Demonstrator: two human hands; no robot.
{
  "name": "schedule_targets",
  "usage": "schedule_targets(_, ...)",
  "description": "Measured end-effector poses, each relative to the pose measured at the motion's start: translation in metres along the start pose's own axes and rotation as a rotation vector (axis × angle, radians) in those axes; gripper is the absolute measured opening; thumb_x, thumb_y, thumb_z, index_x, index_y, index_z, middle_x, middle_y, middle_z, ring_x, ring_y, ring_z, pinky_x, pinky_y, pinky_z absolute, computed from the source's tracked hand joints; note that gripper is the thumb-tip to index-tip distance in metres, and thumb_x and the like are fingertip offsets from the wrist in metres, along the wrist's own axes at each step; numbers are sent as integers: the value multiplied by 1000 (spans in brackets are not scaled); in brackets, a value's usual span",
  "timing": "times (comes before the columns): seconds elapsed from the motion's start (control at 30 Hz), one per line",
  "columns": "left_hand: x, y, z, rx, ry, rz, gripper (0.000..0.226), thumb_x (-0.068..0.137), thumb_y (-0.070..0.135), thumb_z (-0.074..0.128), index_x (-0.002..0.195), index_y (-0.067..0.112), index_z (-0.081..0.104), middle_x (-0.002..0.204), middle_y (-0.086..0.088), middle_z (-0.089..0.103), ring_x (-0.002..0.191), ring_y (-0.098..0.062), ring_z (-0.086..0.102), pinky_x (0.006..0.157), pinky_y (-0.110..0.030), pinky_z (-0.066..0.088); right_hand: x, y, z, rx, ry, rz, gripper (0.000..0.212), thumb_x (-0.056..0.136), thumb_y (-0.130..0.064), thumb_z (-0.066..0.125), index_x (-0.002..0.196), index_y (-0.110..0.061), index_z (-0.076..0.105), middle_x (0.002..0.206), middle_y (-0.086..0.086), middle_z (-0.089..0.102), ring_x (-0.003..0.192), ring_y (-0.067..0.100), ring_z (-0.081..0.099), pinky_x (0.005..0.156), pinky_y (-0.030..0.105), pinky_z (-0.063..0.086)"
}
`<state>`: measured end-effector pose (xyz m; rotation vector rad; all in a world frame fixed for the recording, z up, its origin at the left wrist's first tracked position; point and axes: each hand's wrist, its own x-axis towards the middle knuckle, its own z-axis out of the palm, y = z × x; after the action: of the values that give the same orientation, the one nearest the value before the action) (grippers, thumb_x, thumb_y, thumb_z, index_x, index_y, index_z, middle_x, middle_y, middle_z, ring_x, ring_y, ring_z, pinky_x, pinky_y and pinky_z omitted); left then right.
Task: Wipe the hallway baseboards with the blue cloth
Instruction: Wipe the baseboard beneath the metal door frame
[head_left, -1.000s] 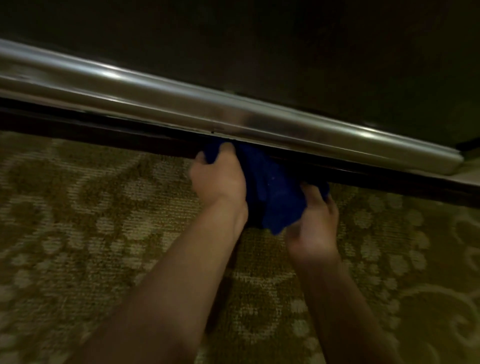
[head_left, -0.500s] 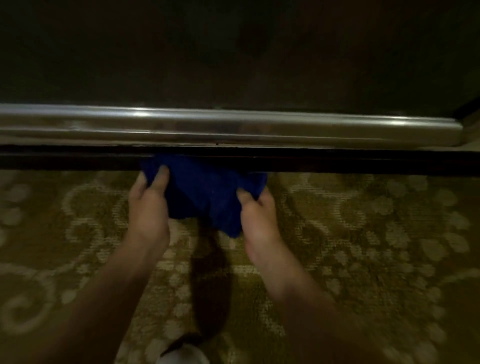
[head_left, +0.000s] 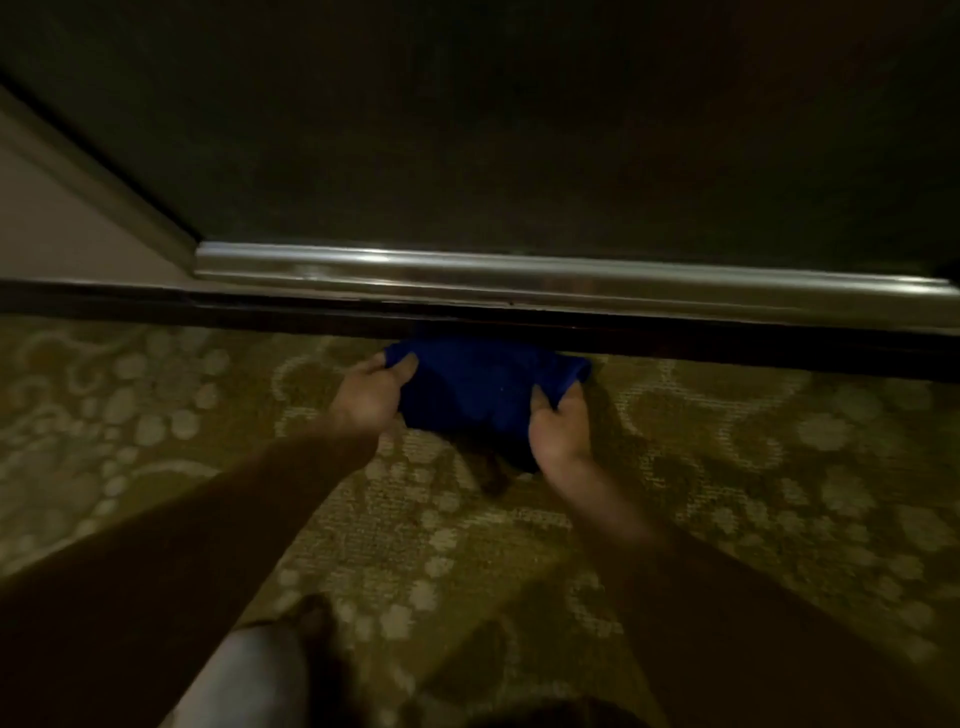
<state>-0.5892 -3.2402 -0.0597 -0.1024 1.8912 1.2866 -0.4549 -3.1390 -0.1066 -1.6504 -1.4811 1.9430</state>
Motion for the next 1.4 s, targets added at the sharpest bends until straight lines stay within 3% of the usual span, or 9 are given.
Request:
schedule_targets(0.1,9,-2,-12,46,-56,50,18,101,19,50,113,16,63,113,-3,67,97,-16,66,83,-26,52,-4,7,3,-39,-6,-73,48,102,-24,41,147,-13,28,134,-4,48,124,14,47,103,24,33)
schedule_targets(0.2,27,-30,-25,37,-163,21,23,100,24,52,117,17,66,127,-2,65,118,-20,61,103,-35,46,-2,28,11,-204,117,-259,13,102,-24,40,112,-17,42,97,-7,51,89,11,54,77,17,37)
schedule_targets(0.3,39,-44,-37,-61,-221,27,26,99,23,51,118,14,67,111,5,74,100,-8,71,81,-20,56,2,48,29,-419,347,-416,14,101,-26,39,93,-15,37,75,-1,46,64,10,47,62,26,35)
schedule_targets(0.47,54,-42,-43,-150,-342,33,18,100,20,51,107,18,68,87,14,77,80,0,73,60,-12,54,11,50,49,-578,548,-439,19,99,-31,38,93,-13,41,84,7,54,75,23,55,66,35,44)
schedule_targets(0.67,67,-43,-43,-209,-302,-8,15,98,25,56,101,23,70,92,12,77,86,-5,73,79,-25,59,12,53,61,-759,638,-432,24,95,-13,44,115,1,47,110,17,56,96,32,56,79,36,44)
schedule_targets(0.87,67,-42,-43,-206,-324,0,17,98,25,57,87,24,69,78,16,76,74,2,71,74,-23,56,12,56,61,-754,659,-454,30,91,-20,36,109,2,46,102,17,55,87,30,56,72,33,41)
schedule_targets(1.07,60,-40,-44,-250,-326,-6,15,97,29,57,96,26,72,99,10,76,94,-9,72,84,-28,55,10,54,63,-758,684,-432,15,96,-13,45,102,0,47,87,4,46,78,27,55,66,31,37)
schedule_targets(1.23,48,-26,-58,-327,-353,9,19,98,32,55,109,25,69,107,4,75,96,-12,72,85,-29,57,-8,8,74,-330,576,-364,37,98,-20,43,131,-5,47,117,9,59,108,26,59,90,37,48)
schedule_targets(1.4,58,-14,-79,-274,-246,116,12,98,32,55,100,27,66,111,0,70,102,-16,67,96,-34,52,-26,-56,109,271,504,-268,12,96,-16,49,91,-24,56,95,2,63,87,19,62,81,38,52)
